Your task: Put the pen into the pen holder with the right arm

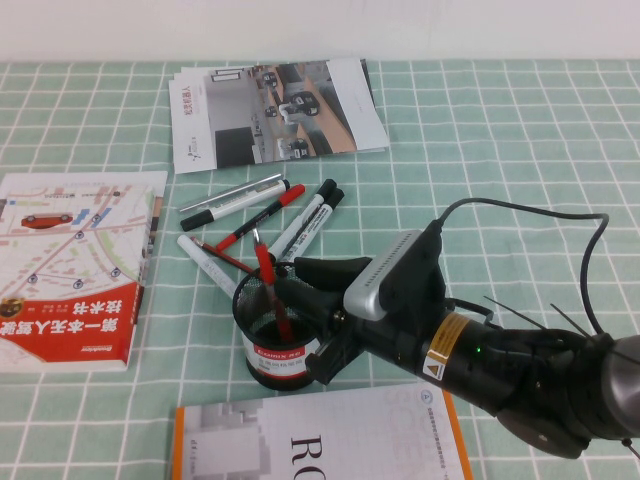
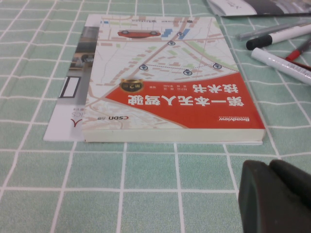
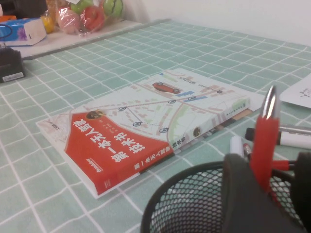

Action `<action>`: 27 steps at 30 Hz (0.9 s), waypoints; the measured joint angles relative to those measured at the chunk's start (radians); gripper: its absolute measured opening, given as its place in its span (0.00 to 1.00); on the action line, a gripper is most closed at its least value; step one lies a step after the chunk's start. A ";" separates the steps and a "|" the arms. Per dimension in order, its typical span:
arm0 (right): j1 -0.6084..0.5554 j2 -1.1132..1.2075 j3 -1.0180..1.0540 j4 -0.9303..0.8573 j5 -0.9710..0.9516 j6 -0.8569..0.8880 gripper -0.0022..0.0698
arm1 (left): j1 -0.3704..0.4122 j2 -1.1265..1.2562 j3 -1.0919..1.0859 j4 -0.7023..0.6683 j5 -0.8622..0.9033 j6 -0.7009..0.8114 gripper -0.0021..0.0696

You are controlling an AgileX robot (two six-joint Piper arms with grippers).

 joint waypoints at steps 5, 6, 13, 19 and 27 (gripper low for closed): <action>0.000 -0.024 0.000 0.000 0.035 0.000 0.38 | 0.000 0.000 0.000 0.000 0.000 0.000 0.02; 0.000 -0.040 0.000 0.000 0.062 0.000 0.38 | 0.000 0.000 0.000 0.000 0.000 0.000 0.02; 0.000 -0.260 0.000 -0.054 0.402 0.086 0.30 | 0.000 0.000 0.000 0.000 0.000 0.000 0.02; 0.000 -0.539 0.006 -0.271 0.830 0.294 0.04 | 0.000 0.000 0.000 0.000 0.000 0.000 0.02; 0.000 -0.921 0.159 -0.314 1.153 0.384 0.01 | 0.000 0.000 0.000 0.000 0.000 0.000 0.02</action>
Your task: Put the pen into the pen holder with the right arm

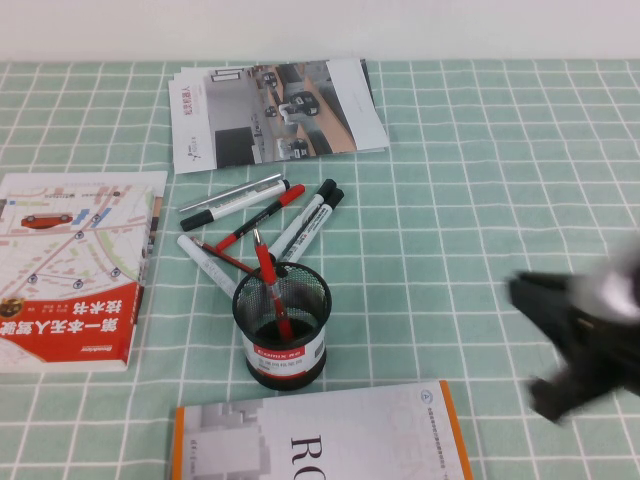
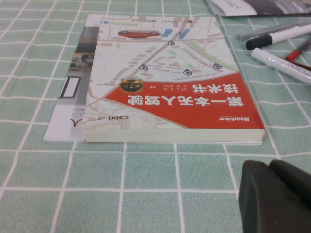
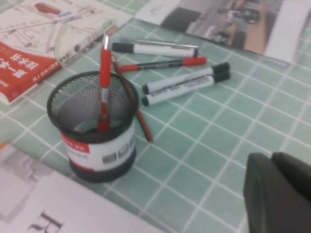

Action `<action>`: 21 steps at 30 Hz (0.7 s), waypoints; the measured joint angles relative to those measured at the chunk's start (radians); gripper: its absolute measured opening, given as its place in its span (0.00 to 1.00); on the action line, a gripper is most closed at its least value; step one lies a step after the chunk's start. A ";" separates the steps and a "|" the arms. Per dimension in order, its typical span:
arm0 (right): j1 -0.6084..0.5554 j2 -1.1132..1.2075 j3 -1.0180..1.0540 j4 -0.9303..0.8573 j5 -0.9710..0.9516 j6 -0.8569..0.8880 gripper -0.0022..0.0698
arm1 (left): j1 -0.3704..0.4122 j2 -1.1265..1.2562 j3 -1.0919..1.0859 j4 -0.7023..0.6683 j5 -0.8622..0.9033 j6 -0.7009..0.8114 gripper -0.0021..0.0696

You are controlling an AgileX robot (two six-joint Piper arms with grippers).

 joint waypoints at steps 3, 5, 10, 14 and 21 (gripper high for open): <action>0.000 -0.133 0.071 0.037 0.016 0.004 0.01 | 0.000 0.000 0.000 0.000 0.000 0.000 0.02; 0.000 -0.209 0.115 0.053 0.016 0.004 0.01 | 0.000 0.000 0.000 0.000 0.000 0.000 0.02; 0.000 -0.353 0.164 0.062 0.066 0.004 0.01 | 0.000 0.000 0.000 0.000 0.000 0.000 0.02; 0.000 -0.403 0.185 0.075 0.173 0.008 0.00 | 0.000 0.000 0.000 0.000 0.000 0.000 0.02; -0.029 -0.429 0.239 0.091 0.263 0.012 0.00 | 0.000 0.000 0.000 0.000 0.000 0.000 0.02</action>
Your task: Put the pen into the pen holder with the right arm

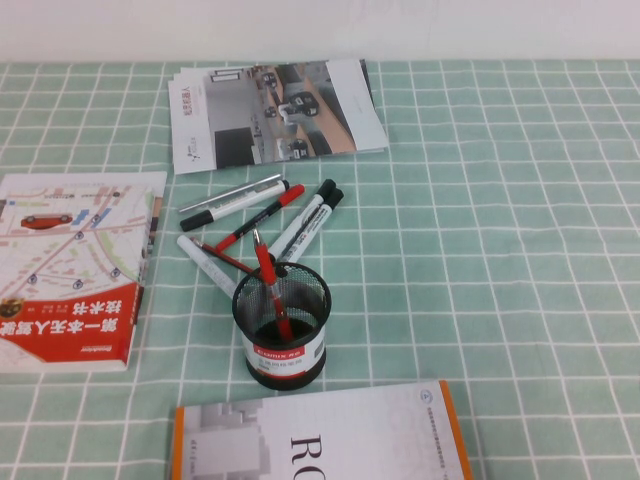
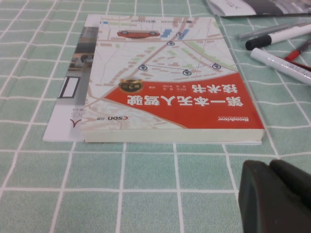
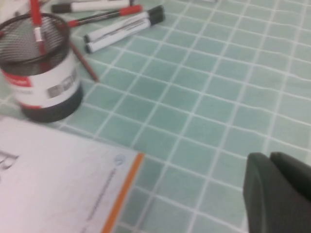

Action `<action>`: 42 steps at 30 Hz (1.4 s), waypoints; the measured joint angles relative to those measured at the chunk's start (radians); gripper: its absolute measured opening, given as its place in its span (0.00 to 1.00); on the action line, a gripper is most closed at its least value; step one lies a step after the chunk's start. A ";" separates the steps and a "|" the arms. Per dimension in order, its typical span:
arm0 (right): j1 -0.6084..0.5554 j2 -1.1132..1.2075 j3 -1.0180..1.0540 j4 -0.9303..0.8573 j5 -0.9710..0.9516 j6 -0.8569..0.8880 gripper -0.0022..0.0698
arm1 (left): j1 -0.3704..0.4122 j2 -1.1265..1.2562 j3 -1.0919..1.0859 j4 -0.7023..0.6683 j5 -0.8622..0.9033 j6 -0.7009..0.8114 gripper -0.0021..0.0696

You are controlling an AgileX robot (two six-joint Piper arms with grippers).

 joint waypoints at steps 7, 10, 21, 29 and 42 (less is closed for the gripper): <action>-0.427 -0.110 0.205 -0.009 -0.284 0.000 0.00 | 0.000 0.000 0.000 0.000 0.000 0.000 0.02; -0.617 -0.209 0.305 -0.013 -0.386 0.000 0.00 | 0.000 0.000 0.000 0.000 0.000 0.000 0.02; -0.683 -0.500 0.351 -0.016 -0.272 0.015 0.00 | 0.000 0.000 0.000 0.000 0.000 0.000 0.02; -0.680 -0.500 0.354 -0.006 -0.240 0.017 0.00 | 0.000 0.000 0.000 0.000 0.000 0.000 0.02; -0.684 -0.500 0.354 0.700 -0.075 -0.770 0.00 | 0.000 0.000 0.000 0.000 0.000 0.000 0.02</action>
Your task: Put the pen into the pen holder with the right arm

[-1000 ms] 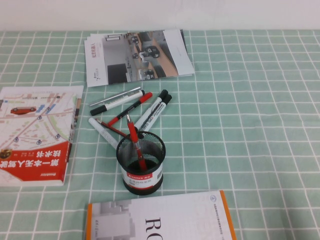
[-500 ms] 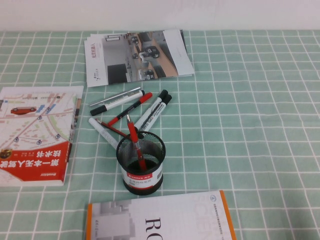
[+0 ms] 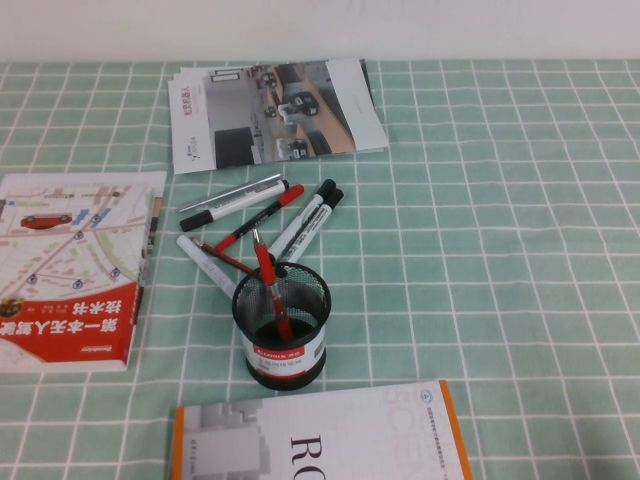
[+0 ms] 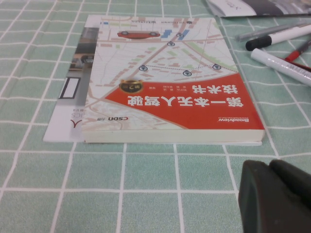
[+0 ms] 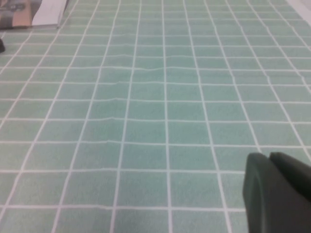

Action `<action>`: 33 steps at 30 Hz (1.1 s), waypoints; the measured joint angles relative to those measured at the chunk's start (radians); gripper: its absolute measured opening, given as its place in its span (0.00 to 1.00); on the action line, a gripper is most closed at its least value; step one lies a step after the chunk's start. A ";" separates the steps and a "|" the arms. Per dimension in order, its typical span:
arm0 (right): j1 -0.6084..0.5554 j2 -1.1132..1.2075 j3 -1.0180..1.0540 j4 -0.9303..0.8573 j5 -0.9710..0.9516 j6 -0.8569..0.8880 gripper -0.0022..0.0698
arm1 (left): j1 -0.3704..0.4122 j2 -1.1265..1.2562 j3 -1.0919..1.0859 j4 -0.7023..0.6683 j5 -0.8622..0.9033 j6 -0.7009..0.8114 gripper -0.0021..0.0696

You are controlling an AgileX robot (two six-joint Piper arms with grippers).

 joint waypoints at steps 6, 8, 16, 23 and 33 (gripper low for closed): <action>-0.002 0.000 0.002 0.041 0.011 -0.032 0.00 | 0.000 0.000 0.000 0.000 0.000 0.000 0.02; -0.002 0.000 0.002 0.043 0.013 -0.034 0.00 | 0.000 0.000 0.000 0.000 0.000 0.000 0.02; -0.002 0.000 0.002 0.047 0.013 -0.034 0.00 | 0.000 0.000 0.000 0.000 0.000 0.000 0.02; -0.002 0.000 0.002 0.047 0.013 -0.034 0.00 | 0.000 0.000 0.000 0.000 0.000 0.000 0.02; -0.002 0.000 0.002 0.047 0.013 -0.034 0.00 | 0.000 0.000 0.000 0.000 0.000 0.000 0.02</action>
